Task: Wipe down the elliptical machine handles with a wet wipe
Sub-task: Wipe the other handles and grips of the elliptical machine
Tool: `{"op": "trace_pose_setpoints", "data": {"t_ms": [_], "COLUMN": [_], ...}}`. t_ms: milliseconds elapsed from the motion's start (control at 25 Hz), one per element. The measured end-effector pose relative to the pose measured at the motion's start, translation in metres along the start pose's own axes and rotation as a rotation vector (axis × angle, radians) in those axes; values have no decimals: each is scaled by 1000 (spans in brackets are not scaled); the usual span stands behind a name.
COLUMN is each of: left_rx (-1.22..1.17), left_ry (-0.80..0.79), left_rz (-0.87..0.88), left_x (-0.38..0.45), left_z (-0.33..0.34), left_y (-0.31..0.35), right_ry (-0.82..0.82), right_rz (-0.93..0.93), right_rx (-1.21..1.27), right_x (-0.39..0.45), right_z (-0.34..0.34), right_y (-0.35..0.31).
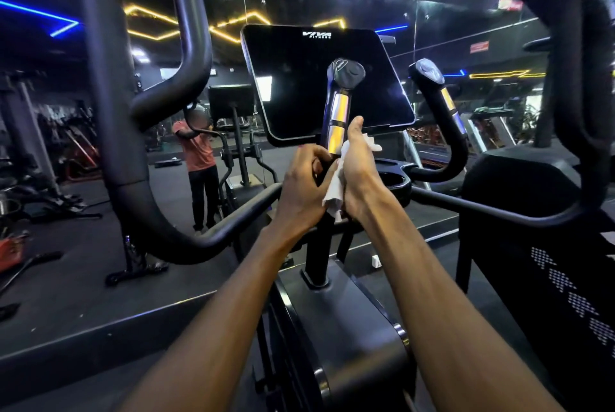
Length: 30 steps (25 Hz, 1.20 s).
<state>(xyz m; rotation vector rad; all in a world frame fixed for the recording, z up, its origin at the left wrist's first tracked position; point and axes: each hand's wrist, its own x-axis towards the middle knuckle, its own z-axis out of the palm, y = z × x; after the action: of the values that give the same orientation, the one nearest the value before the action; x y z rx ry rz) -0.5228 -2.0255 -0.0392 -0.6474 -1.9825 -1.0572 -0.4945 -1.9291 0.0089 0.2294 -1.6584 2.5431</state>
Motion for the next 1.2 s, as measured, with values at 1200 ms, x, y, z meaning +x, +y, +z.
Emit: {"op": "trace_pose_setpoints", "data": {"t_ms": [1200], "left_rx": [66], "left_ry": [264], "left_rz": [-269], "left_x": [32], "left_z": [50], "left_y": [22], "right_ry": [349], "right_rz": [-501], "right_rx": [-354], "right_x": [75], "right_z": [-44], "right_y": [-14]}}
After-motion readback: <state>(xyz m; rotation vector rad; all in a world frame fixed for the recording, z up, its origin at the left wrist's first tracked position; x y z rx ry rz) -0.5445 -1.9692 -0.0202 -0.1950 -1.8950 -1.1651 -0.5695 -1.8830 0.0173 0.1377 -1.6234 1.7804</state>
